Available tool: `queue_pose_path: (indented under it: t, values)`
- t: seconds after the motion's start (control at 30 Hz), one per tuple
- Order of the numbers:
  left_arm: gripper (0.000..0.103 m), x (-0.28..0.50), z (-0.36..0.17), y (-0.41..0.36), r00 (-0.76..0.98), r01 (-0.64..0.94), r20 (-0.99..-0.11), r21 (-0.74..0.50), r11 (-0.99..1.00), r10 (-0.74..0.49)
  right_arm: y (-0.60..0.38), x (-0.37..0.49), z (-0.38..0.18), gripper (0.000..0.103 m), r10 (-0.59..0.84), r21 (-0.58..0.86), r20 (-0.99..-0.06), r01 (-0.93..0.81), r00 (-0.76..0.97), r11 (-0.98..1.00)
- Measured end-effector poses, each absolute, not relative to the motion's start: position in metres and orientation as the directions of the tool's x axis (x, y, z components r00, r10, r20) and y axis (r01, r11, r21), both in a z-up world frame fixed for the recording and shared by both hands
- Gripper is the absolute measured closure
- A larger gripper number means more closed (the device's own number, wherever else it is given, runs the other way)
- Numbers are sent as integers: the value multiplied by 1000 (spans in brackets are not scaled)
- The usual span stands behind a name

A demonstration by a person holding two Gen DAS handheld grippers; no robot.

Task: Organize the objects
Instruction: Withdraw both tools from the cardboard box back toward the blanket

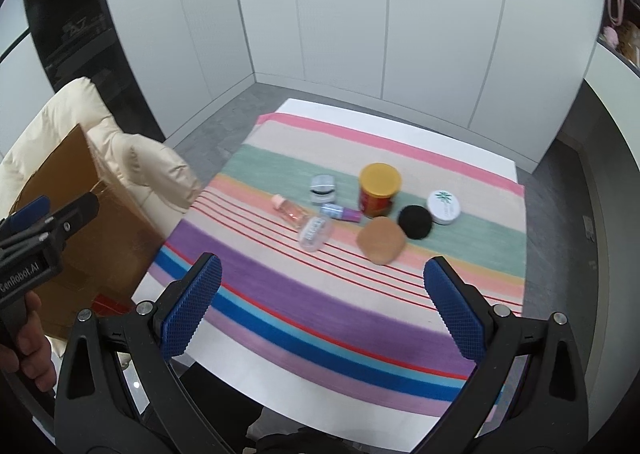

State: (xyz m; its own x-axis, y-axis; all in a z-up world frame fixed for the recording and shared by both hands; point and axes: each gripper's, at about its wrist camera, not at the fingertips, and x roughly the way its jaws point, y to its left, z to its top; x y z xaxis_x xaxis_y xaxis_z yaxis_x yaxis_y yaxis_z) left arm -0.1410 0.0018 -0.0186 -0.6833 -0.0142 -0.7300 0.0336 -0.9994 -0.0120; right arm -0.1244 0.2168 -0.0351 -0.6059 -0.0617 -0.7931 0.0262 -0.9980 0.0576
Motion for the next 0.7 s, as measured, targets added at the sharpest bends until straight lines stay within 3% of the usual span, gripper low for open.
queue_pose_path:
  t: [0.6, 0.7]
  values:
    - [0, -149, -38, 89, -617, -126, -782, -14, -992, 90, 303, -102, -45, 1, 26, 45, -809, -106, -587, -993]
    - [0, -148, -39, 90, -610, -96, -788, -33, -995, 85, 309, -100, -50, 1, 32, 39, -818, -111, -574, -993]
